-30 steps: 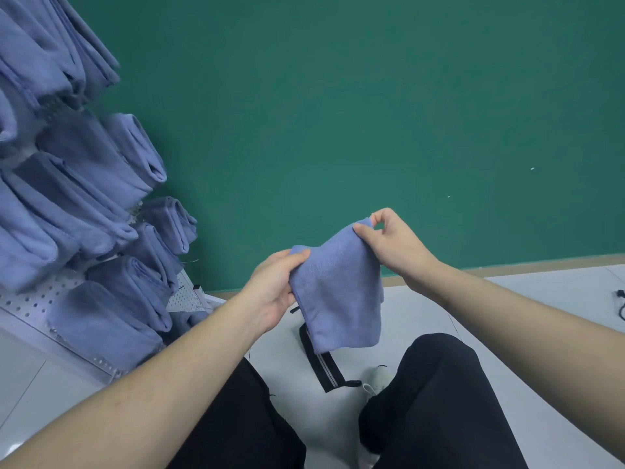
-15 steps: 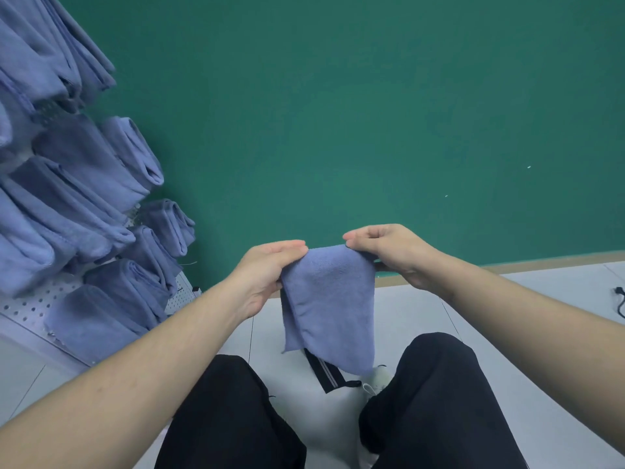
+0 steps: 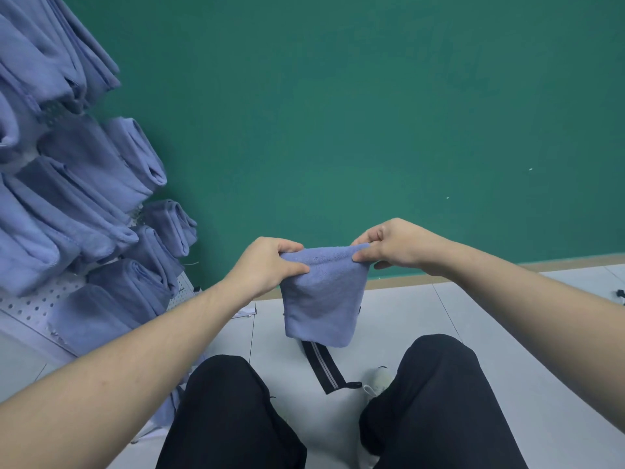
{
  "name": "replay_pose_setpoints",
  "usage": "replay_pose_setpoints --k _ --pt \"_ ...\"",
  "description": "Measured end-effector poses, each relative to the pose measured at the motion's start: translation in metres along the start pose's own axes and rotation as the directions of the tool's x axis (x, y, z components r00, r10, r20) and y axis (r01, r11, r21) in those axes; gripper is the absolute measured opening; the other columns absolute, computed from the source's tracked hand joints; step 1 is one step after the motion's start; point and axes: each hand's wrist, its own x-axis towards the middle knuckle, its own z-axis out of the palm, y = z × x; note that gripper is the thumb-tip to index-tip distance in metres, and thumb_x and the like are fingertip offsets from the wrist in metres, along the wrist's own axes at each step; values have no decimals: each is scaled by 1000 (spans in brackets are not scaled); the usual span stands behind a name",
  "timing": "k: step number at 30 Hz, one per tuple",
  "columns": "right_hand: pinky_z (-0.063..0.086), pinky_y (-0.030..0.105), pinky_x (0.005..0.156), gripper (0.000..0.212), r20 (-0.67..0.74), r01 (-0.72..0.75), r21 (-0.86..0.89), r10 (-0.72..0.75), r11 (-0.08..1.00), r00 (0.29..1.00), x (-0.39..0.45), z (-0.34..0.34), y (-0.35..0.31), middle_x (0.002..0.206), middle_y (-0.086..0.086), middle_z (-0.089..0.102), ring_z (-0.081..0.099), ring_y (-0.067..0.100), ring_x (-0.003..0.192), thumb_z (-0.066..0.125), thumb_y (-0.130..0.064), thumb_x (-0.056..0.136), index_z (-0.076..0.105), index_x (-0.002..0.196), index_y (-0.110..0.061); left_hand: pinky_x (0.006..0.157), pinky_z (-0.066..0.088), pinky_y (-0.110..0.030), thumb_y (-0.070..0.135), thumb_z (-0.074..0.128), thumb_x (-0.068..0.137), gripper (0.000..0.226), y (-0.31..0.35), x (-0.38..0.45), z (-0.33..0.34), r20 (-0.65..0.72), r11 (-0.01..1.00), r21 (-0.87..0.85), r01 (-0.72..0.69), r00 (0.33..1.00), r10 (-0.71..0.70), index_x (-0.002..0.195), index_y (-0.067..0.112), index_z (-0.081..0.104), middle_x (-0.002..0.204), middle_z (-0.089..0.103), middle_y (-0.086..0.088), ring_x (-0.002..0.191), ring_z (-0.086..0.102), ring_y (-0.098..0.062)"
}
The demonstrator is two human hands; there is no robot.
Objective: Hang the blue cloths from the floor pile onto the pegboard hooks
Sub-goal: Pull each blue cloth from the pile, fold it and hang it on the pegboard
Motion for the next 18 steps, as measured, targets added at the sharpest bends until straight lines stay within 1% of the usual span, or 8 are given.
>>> replay_pose_setpoints --k 2,5,7,9,11,13,15,18 --pt "59 29 88 9 -12 6 7 -6 1000 1000 0 0 -1 102 3 77 72 15 97 72 -20 91 77 98 -18 83 42 -16 27 81 81 37 1 1 -2 -21 999 47 -25 999 26 117 24 74 111 70 18 100 61 -3" --pt "57 32 89 7 -30 26 18 -25 1000 999 0 0 -1 103 1 75 70 14 95 69 -21 93 73 98 -19 64 41 -14 28 81 81 14 4 1 -5 -39 998 59 -26 999 28 88 35 71 84 65 26 80 61 -1" --pt "54 27 82 5 -67 56 21 -55 998 996 0 1 -1 98 -5 73 64 10 90 69 -23 93 72 96 -21 59 39 -13 26 81 81 16 5 2 -6 -42 999 22 -25 999 26 79 35 68 78 65 23 70 57 4" --pt "47 21 78 3 -104 96 11 -95 995 990 -1 2 -1 96 -10 69 60 6 88 67 -23 94 70 94 -24 56 39 -13 24 82 79 15 5 3 -7 -44 1000 -14 -17 999 16 77 31 69 75 66 18 64 54 3" --pt "46 25 86 4 -111 131 6 -130 991 985 0 4 0 102 -7 68 60 9 94 62 -24 97 65 95 -24 58 41 -15 22 84 78 14 5 4 -7 -34 997 -72 8 999 -11 78 26 71 71 65 15 61 54 -1" --pt "46 30 90 6 -115 147 15 -144 989 983 0 8 1 103 -6 67 57 12 96 56 -26 99 60 95 -25 65 48 -20 20 86 75 13 6 4 -7 -12 987 -155 36 999 -38 79 22 73 69 67 12 63 57 -7" --pt "45 31 86 7 -141 157 16 -153 987 978 1 11 1 99 -8 63 55 11 91 51 -26 101 56 97 -26 71 50 -26 21 86 75 14 7 3 -7 -15 980 -196 35 999 -39 80 18 74 73 68 9 68 58 -10" --pt "43 27 81 9 -210 162 44 -150 986 966 1 16 -1 99 -10 61 54 8 90 44 -29 104 53 103 -28 69 45 -27 27 84 77 22 8 2 -7 -60 969 -247 9 998 -24 83 13 68 78 63 9 70 53 -11"
